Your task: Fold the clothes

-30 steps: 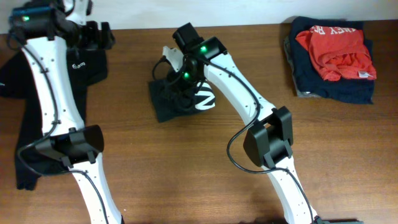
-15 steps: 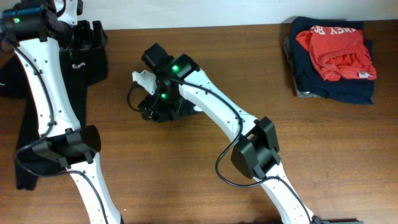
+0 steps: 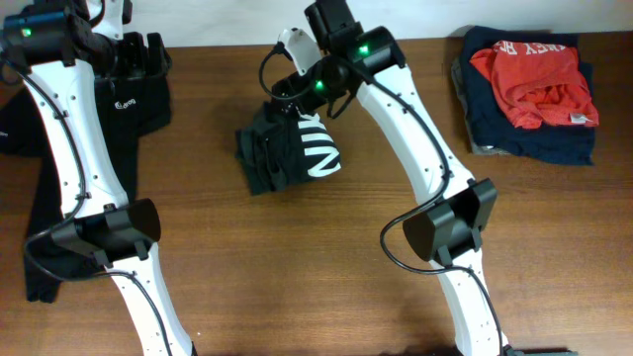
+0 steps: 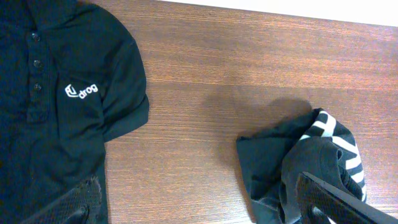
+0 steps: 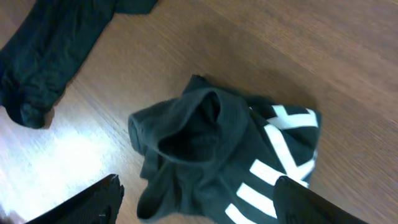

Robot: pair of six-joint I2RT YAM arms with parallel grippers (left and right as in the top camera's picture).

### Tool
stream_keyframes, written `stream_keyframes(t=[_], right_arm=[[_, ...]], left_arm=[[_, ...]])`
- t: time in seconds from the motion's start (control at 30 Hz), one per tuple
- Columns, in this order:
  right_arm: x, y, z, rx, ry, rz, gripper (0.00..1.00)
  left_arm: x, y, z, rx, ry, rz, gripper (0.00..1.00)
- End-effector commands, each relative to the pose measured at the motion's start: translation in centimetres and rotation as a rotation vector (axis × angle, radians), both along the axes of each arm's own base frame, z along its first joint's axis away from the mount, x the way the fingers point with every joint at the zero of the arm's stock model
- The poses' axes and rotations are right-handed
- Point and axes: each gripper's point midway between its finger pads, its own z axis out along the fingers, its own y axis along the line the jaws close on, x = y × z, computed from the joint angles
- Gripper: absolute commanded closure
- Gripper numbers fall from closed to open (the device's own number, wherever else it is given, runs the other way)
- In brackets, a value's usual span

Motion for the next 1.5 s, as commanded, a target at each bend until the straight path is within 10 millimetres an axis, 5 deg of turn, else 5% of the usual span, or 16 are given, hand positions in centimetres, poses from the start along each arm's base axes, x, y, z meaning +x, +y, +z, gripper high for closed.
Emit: stream_keyframes(t=[0.0,0.2,0.5,0.6,0.73,1.1,1.13,1.2,1.23,1.47], right_arm=[[-0.6,1.5,-2.5,0.006,0.068,0.003,0.2],[-1.3,3.3,-3.4,0.009,0.064,0.036,0.23],[-2.1,5.2,-7.0,-0.004,0.083,0.065,0.43],[-1.4,6.1,-6.8,0.023,0.036,0.073,0.71],[-0.4,7.9,-5.5,0.074,-0.048,0.09,0.96],[-4.3,15.6,-9.6,0.091,-0.085,0.223,0.96],[-4.1,15.7,-9.5,0.088,-0.097,0.219,0.93],[-3.5,15.5,-8.6,0.094,-0.115,0.207,0.37],[-3.1,15.1,-8.0,0.099,-0.121,0.199,0.26],[-1.7,9.8,-0.2,0.091,-0.117,0.119,0.12]], left_arm=[[0.0,-0.1,0.1,-0.006,-0.003,-0.009,0.01],[-0.1,-0.1,0.0,-0.005,-0.001,-0.011,0.01],[-0.1,0.0,0.0,-0.001,-0.001,-0.017,0.01],[-0.2,-0.1,0.0,-0.002,0.003,-0.016,0.01],[-0.2,-0.1,0.0,-0.002,0.002,-0.017,0.01],[-0.2,-0.1,-0.1,-0.003,0.005,-0.017,0.01],[-0.2,-0.1,-0.1,-0.003,0.006,-0.017,0.01],[-0.2,-0.1,-0.1,-0.003,0.006,-0.017,0.01],[-0.2,-0.1,-0.1,-0.003,0.006,-0.017,0.01],[-0.2,-0.1,-0.1,-0.002,0.006,-0.017,0.01]])
